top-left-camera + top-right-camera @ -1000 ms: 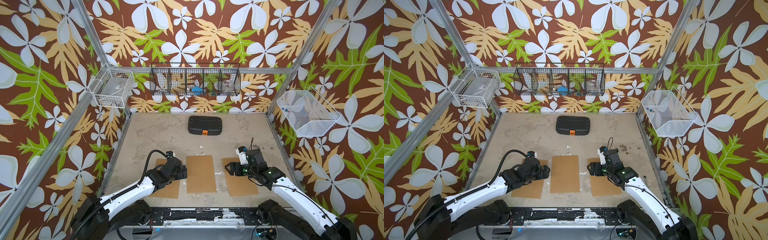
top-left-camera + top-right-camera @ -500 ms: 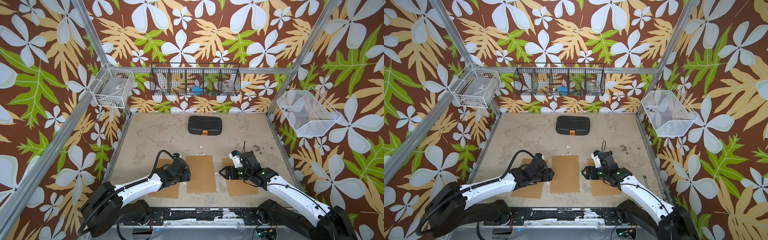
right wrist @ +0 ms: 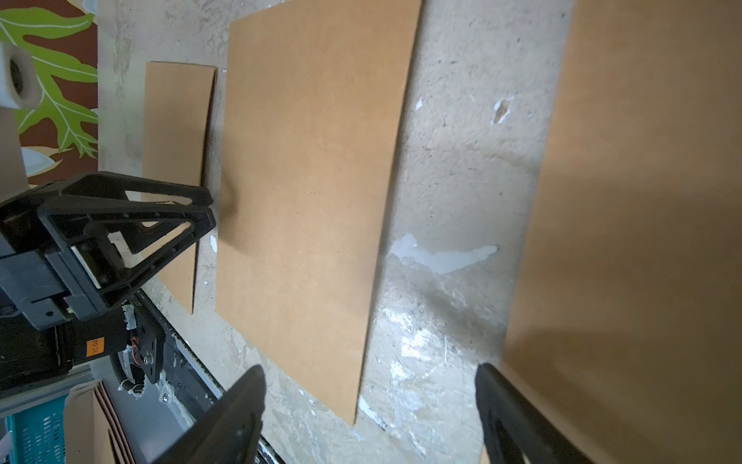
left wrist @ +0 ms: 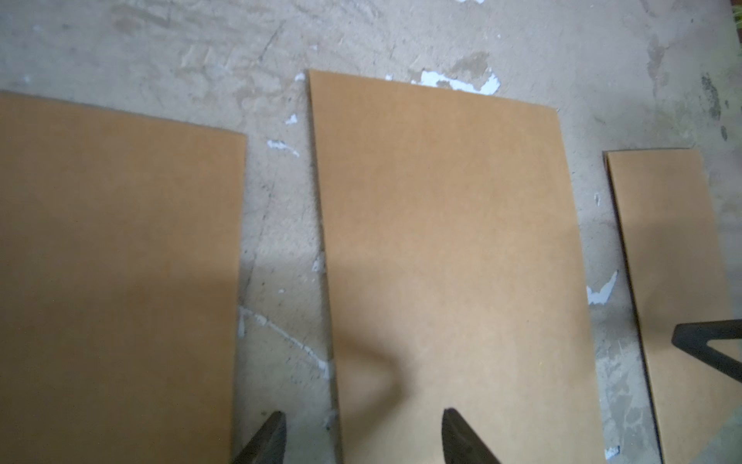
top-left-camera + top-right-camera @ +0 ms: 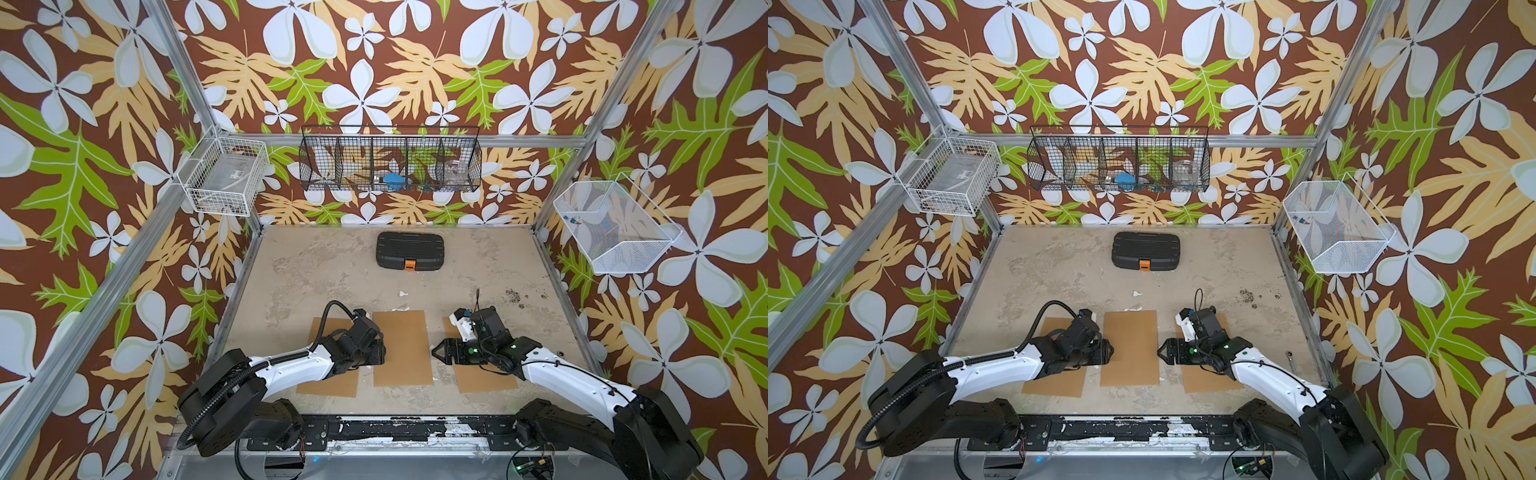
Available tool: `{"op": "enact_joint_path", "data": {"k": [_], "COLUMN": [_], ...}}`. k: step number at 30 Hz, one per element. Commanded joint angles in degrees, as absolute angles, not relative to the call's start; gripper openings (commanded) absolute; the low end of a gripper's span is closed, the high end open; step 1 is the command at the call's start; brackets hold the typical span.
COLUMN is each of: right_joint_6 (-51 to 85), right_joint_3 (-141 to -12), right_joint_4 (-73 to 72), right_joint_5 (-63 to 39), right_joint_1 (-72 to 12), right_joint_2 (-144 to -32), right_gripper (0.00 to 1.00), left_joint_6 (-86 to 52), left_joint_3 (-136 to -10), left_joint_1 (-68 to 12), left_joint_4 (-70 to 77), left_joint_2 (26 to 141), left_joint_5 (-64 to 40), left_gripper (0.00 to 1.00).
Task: Open the file bag
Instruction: Pick up the file bag from the center of the board.
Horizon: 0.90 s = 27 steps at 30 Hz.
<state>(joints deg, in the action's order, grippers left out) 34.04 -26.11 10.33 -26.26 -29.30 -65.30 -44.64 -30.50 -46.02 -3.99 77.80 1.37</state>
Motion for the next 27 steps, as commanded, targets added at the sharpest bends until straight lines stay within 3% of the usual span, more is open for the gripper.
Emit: {"op": "enact_joint_path", "data": {"k": [1,18,27], "right_joint_6": [34.3,35.07,37.69], "right_joint_3": [-25.81,-24.26,-23.65], "right_joint_4": [6.3,-3.67,-12.35], "right_joint_5": [-28.32,-33.66,-42.97], "right_joint_1": [-29.66,-29.88,-29.88], "right_joint_2": [-67.05,-77.39,-82.1], "right_gripper": [0.83,0.82,0.82], "left_joint_6": [-45.0,-45.9,-46.45], "left_joint_3": [-29.71,-27.87,-27.25], "left_joint_1": [-46.05,-46.08,-46.14], "left_joint_4": [-4.44,-3.63,-3.69], "left_joint_2": [79.06,82.0,82.61], "left_joint_5": [0.33,0.43,0.75], "left_gripper": [0.63,0.55,0.53]}}
